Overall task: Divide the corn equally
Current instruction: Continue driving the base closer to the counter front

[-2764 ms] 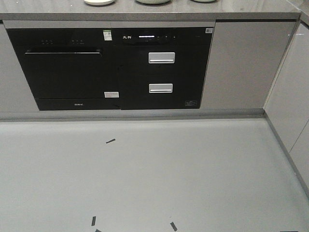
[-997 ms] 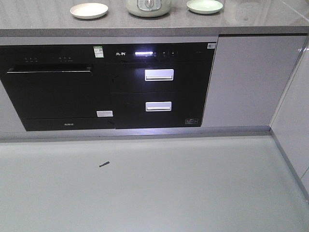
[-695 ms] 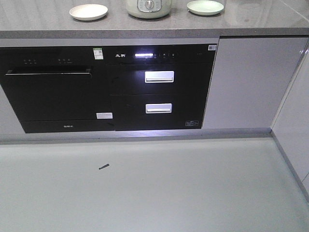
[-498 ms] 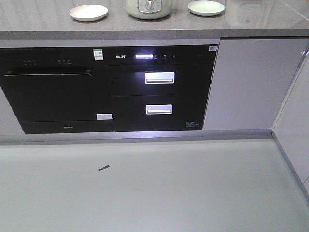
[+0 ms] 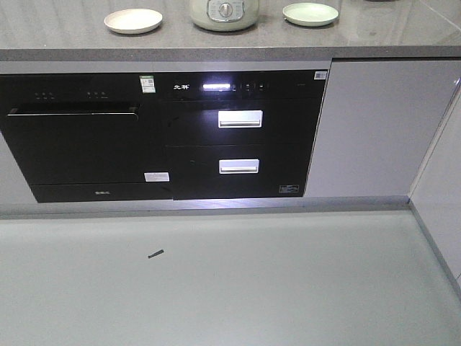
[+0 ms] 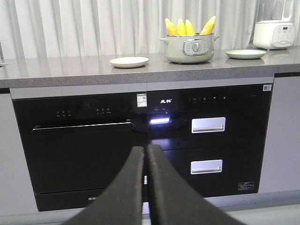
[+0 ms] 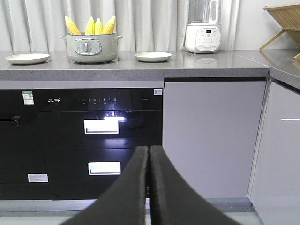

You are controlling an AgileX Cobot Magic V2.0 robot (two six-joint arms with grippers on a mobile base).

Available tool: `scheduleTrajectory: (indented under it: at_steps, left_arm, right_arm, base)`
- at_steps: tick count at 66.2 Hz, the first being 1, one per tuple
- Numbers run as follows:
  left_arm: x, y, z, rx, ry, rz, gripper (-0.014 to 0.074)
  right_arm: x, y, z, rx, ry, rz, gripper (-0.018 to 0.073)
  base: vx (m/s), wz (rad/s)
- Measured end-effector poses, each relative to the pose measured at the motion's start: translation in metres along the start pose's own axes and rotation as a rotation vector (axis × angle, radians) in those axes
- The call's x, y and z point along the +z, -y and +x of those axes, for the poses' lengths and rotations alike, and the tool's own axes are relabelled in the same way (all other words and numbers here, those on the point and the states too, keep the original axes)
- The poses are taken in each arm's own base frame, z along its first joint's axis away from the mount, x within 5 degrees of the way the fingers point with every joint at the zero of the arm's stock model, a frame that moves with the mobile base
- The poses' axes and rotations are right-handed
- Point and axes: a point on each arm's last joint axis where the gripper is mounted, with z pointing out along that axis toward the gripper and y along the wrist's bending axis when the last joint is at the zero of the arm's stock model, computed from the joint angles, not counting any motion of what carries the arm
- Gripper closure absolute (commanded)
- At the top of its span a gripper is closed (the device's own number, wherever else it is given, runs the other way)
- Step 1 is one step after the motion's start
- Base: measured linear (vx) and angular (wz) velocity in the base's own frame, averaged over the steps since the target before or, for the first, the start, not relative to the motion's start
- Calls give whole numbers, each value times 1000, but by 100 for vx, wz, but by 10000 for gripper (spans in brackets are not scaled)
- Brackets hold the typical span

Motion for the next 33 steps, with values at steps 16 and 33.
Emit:
scheduleTrajectory:
  at_steps: [16,33]
  left_arm:
    - [0,0,0,0,0,0,603]
    - [0,0,0,0,0,0,603]
  right_arm:
    - [0,0,0,0,0,0,570]
    - [0,0,0,0,0,0,570]
  base:
    - [4,1]
    - [4,1]
